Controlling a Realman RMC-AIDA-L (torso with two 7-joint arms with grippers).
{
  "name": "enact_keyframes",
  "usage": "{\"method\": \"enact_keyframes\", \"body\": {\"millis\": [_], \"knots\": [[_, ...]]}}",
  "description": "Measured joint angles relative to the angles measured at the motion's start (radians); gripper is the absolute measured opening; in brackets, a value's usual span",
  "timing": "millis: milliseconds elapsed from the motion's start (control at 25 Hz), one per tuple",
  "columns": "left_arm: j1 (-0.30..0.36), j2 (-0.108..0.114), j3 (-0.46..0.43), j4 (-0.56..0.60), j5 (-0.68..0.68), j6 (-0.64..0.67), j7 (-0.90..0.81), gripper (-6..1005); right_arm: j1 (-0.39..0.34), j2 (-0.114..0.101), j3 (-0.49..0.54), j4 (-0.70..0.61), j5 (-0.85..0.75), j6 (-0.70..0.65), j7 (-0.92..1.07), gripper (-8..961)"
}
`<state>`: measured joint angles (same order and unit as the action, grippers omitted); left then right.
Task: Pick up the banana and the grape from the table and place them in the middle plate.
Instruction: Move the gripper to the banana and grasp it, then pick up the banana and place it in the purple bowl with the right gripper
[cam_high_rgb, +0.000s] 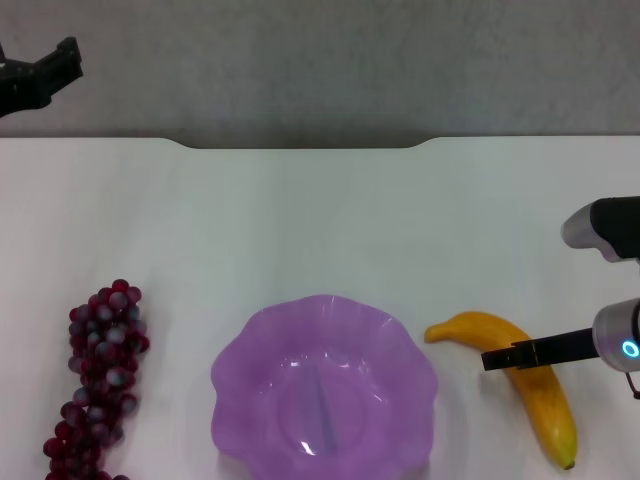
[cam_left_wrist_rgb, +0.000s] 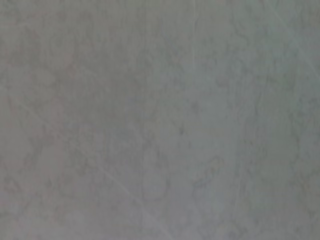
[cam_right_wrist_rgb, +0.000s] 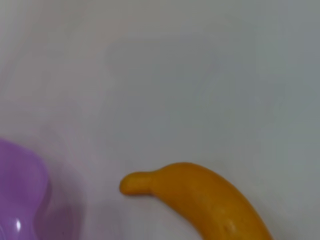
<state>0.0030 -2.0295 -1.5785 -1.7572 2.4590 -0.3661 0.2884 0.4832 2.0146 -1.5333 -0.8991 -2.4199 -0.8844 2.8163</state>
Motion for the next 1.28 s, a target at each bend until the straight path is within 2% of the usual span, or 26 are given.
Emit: {"method": "enact_keyframes", "body": {"millis": [360,560,800,1000,1280], "knots": [[0.004,0.000,-0.001,-0.001,0.000,0.001,0.000,846,0.000,-0.001,-0.019,-0.010,0.026,0.018,-0.005,804],[0.003,0.000,-0.001,-0.002,0.000,0.000,0.000,847,0.002,-0.002,-0.036,-0.015,0.024,0.021,-0.005,592],[0.002,0.000,-0.002,-0.003,-0.002,-0.001,0.000,847,0.008,-0.004,-0.046,-0.015,0.022,0.021,-0.005,512],[0.005,0.000,-0.004,-0.002,-0.002,-0.001,0.000,847,0.000,-0.004,-0.046,-0.043,0.021,0.021,-0.005,511],[0.008,0.000,-0.005,0.001,-0.002,0.000,0.000,847,-0.027,-0.005,0.003,-0.175,-0.049,-0.022,-0.003,512]]}}
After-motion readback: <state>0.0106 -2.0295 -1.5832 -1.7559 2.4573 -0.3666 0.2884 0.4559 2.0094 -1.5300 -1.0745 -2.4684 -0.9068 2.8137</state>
